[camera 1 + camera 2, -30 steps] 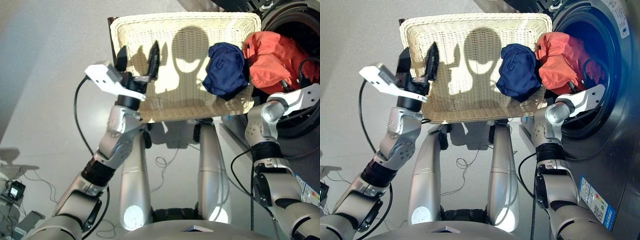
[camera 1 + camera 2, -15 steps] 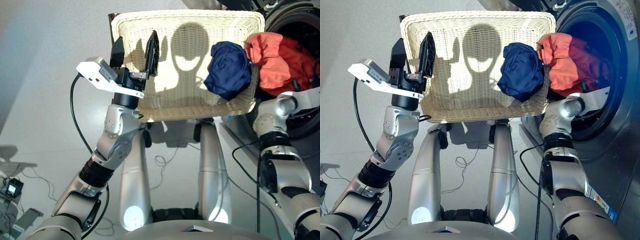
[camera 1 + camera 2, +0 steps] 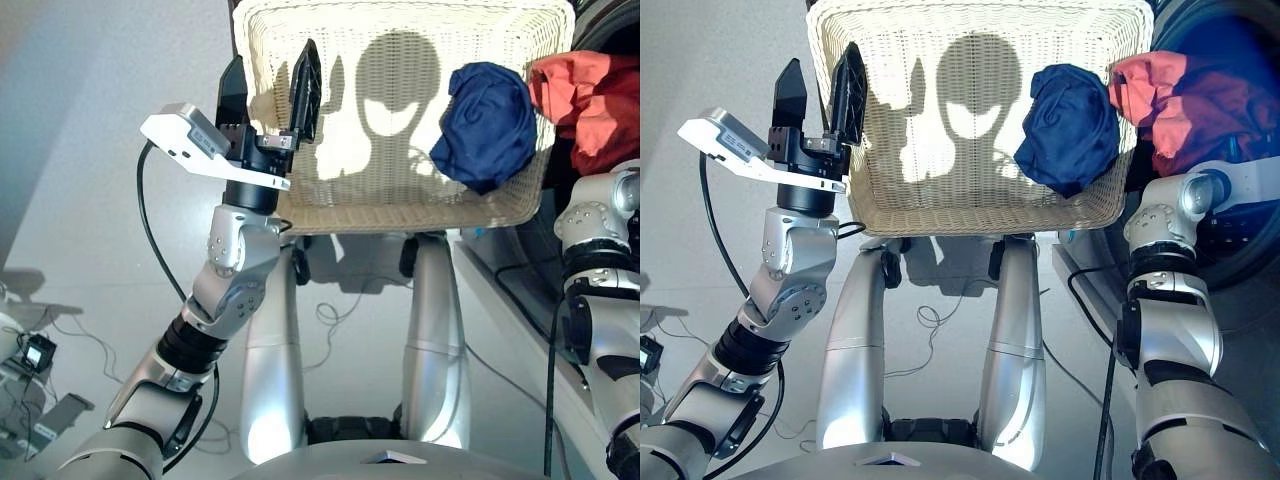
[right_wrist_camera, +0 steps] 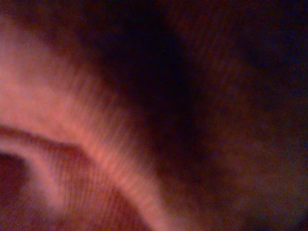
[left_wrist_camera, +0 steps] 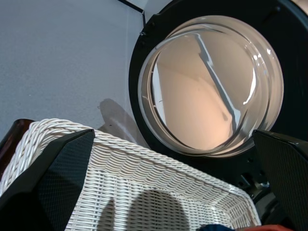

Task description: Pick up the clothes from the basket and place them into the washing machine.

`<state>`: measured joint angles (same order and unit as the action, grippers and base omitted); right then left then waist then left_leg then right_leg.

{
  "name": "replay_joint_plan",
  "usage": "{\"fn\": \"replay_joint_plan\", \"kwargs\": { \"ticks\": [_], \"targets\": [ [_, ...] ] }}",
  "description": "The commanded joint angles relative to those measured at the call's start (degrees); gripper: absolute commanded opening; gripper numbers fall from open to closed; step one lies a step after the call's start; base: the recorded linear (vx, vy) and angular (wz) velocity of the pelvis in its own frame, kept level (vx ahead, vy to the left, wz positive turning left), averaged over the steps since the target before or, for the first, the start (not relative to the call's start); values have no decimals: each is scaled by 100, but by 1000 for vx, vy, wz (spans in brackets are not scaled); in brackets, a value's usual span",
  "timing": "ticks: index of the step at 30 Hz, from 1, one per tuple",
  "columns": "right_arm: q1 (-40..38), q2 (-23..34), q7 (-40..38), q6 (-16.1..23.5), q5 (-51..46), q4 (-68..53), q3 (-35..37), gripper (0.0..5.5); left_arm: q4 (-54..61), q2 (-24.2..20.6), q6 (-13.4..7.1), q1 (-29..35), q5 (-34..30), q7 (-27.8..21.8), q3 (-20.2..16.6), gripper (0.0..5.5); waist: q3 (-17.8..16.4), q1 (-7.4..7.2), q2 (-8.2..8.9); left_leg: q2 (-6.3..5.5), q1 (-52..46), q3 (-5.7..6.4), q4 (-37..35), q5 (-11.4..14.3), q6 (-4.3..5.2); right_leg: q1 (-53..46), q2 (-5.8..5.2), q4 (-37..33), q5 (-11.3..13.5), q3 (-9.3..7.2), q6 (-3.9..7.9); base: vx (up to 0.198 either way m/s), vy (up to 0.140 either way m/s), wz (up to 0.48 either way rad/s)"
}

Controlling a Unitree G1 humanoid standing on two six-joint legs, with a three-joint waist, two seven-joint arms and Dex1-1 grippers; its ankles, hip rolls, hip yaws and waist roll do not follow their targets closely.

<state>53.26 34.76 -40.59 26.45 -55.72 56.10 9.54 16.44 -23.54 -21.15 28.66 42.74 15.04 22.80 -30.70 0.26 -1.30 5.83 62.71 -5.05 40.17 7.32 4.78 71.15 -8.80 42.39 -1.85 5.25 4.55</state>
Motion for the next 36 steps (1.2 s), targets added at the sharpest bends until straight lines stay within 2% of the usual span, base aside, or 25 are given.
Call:
{"fn": "replay_joint_plan", "kwargs": {
  "ticks": [1,2,3,4,5,8,9,10,12,13,14,18,25,28,32,35,36],
  "targets": [
    [184,714,-234,474,-411,90,54,0,791,74,-278,-34,-232,70,-194,550,90,-106,-382,60,-18,-238,141,149,-16,-288,24,38,-227,205,264,0,0,0],
    [231,743,-241,475,-460,137,50,0,792,75,-268,-13,-230,92,-181,550,90,-99,-381,64,-10,-238,136,150,-14,-276,22,41,-231,205,264,0,0,0],
    [326,764,-345,674,-642,197,162,0,793,85,-263,62,-227,134,-176,550,90,-114,-366,61,34,-239,105,87,-22,-238,25,11,-175,209,261,0,0,0],
    [362,777,-425,782,-779,257,247,0,793,91,-252,82,-242,166,-148,550,90,-132,-366,63,1,-238,125,146,-8,-266,30,45,-239,205,263,0,0,0],
    [400,771,-441,828,-905,241,248,0,801,74,-230,124,-259,188,-119,550,90,-134,-354,63,46,-248,106,90,-17,-226,32,16,-187,210,260,0,0,0],
    [414,686,-604,982,-1108,245,316,0,796,46,-190,219,-297,257,-16,550,90,-153,-339,78,25,-252,113,138,-12,-233,51,57,-235,221,256,0,0,0],
    [408,668,-653,982,-1090,206,314,99,801,26,-188,231,-306,275,-20,550,90,-156,-334,79,55,-253,106,96,-26,-205,55,45,-188,220,249,0,0,0],
    [373,632,-640,876,-1033,160,261,550,810,11,-177,227,-318,281,-1,550,90,-152,-330,84,17,-246,131,156,-18,-237,53,85,-248,215,249,0,0,0],
    [375,590,-669,848,-949,107,208,550,815,-12,-181,252,-317,315,-13,550,90,-156,-321,82,54,-255,123,102,-35,-204,50,66,-180,219,243,0,0,0],
    [356,553,-634,813,-918,72,165,550,819,-11,-181,246,-323,316,2,550,90,-154,-314,79,19,-247,148,166,-28,-236,57,98,-239,213,244,0,0,0],
    [363,518,-585,790,-902,13,111,550,820,-13,-182,260,-329,321,-11,550,90,-155,-302,80,54,-248,124,106,-46,-202,62,66,-175,215,241,0,0,0],
    [275,352,-222,574,-757,-203,-219,550,812,3,-168,223,-343,299,-3,550,90,-153,-268,105,17,-258,119,158,-49,-255,80,54,-219,199,240,0,0,0],
    [-31,-291,254,622,-523,-1110,-650,550,814,67,-152,120,-316,275,-91,550,90,-209,-179,132,30,-284,70,122,-58,-250,118,-27,-176,158,232,0,0,0],
    [-289,-644,433,491,-420,-1468,-896,550,822,108,-104,61,-296,287,-119,550,90,-236,-115,150,30,-292,46,110,-66,-243,129,-54,-144,152,228,0,0,0],
    [-936,-1161,702,209,27,-2592,-1591,550,817,150,2,-22,-303,293,-147,550,90,-304,0,160,55,-311,2,58,-76,-234,153,-122,-84,144,220,0,0,0],
    [-1504,-1320,957,16,530,-3497,-2000,550,847,158,50,-94,-346,301,-191,550,90,-349,73,170,60,-317,-46,16,-90,-238,153,-182,-42,134,215,0,0,0],
    [-1711,-1368,1095,-159,919,-3849,-2248,550,844,156,53,-120,-383,292,-201,550,90,-358,92,170,64,-323,-63,-6,-99,-233,152,-201,-22,133,218,0,0,0]
  ]
}}
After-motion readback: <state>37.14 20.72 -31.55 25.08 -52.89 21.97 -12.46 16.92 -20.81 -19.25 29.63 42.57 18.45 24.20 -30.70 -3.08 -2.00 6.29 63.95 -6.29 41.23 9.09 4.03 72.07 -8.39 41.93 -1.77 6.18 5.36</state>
